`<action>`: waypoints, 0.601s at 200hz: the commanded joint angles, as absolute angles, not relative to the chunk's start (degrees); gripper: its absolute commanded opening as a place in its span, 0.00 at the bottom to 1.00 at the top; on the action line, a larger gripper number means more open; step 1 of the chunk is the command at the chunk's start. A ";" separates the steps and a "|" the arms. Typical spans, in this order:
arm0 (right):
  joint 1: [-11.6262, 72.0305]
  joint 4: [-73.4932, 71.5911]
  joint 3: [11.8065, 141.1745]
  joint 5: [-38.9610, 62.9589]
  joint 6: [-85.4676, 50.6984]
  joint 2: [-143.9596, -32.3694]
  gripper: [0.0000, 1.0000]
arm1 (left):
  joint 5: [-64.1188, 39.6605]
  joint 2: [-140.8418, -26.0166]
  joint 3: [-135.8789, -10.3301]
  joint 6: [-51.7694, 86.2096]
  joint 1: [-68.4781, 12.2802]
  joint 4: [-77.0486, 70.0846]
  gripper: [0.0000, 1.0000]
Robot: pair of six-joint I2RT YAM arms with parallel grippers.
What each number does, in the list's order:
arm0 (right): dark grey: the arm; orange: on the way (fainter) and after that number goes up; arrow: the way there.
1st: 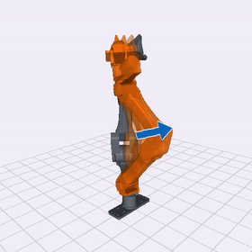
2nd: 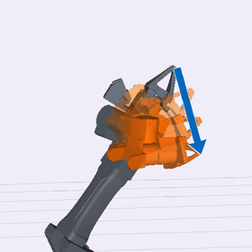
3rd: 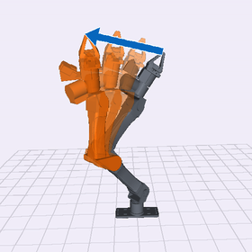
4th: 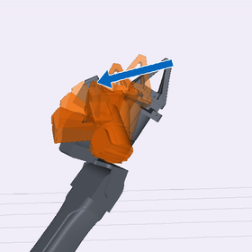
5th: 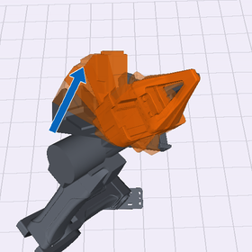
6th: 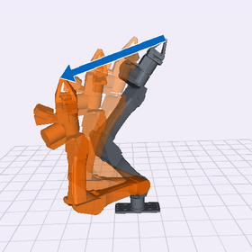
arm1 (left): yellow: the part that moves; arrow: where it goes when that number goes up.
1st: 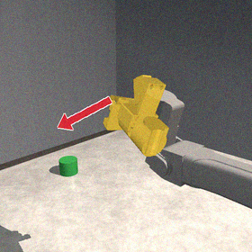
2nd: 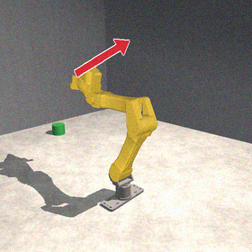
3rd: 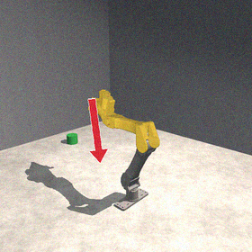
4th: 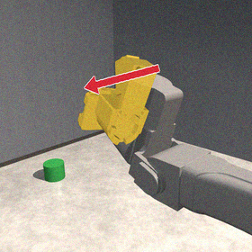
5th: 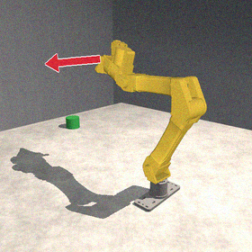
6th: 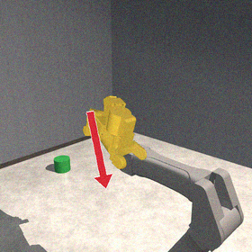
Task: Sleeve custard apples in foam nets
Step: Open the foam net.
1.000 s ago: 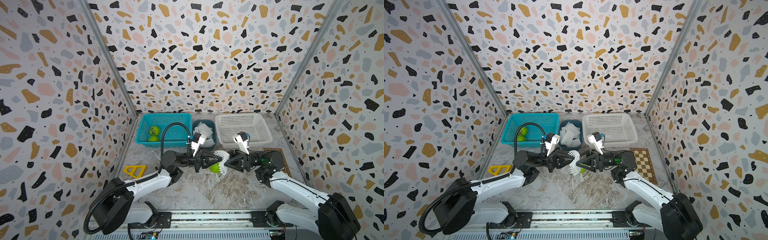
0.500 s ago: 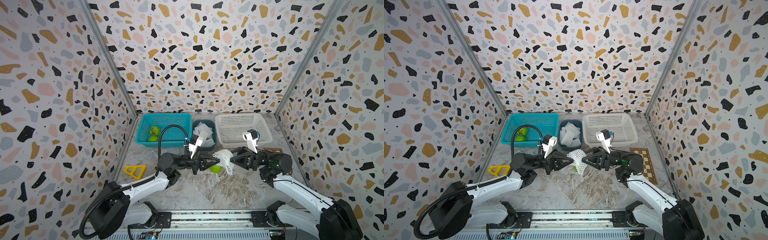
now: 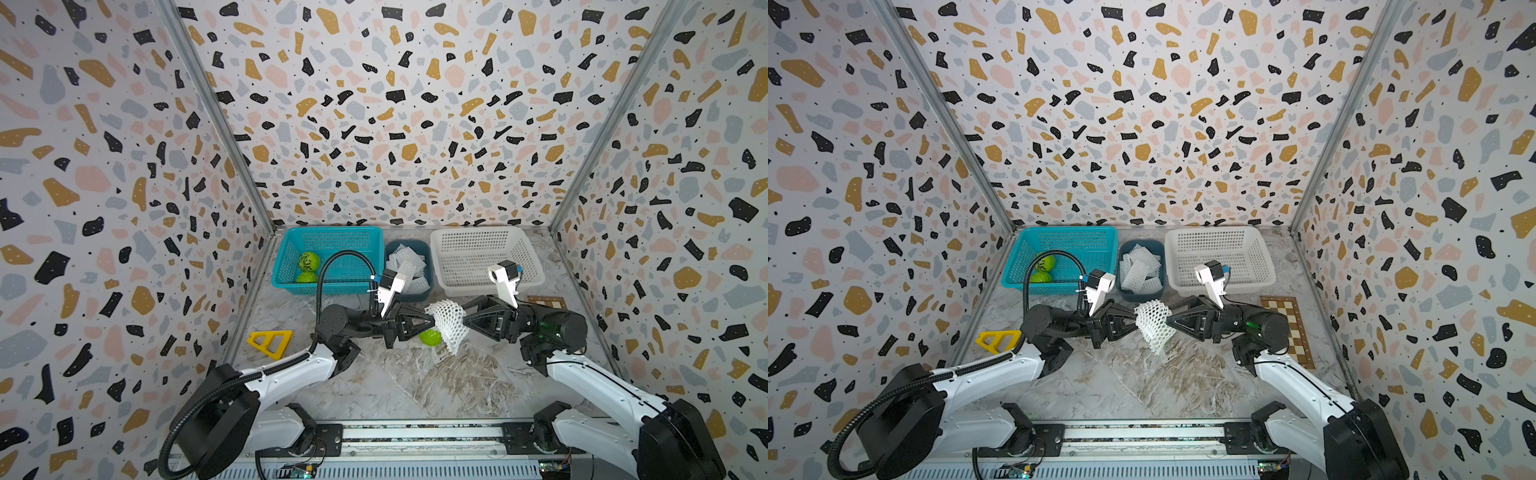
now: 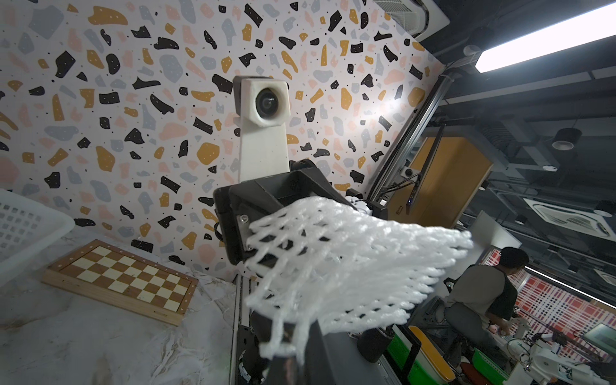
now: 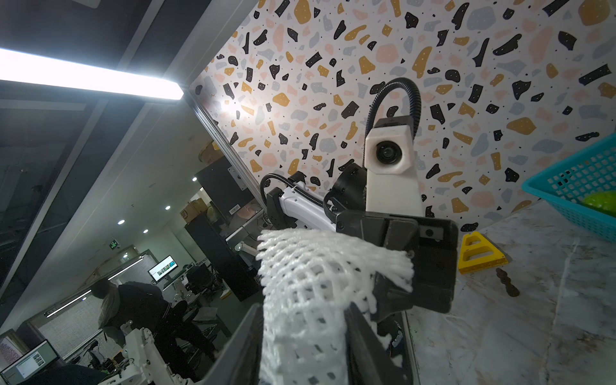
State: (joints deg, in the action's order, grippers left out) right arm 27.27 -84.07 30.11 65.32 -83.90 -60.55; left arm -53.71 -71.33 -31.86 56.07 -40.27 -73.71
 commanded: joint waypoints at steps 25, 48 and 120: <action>27.16 -88.04 29.65 66.35 -85.16 -59.06 0.35 | -54.32 -69.78 -31.55 54.24 -39.90 -75.16 0.00; 27.16 -87.02 29.28 66.68 -84.68 -58.98 0.28 | -54.32 -69.83 -31.81 53.92 -39.83 -74.36 0.00; 27.81 -80.48 29.97 67.50 -80.69 -57.68 0.00 | -54.49 -70.27 -32.26 53.31 -39.81 -71.75 0.00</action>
State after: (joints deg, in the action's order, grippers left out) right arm 27.40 -82.43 29.26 66.46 -82.87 -59.51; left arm -53.71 -70.94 -31.86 54.87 -40.18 -70.72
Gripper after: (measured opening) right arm 0.047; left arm 0.047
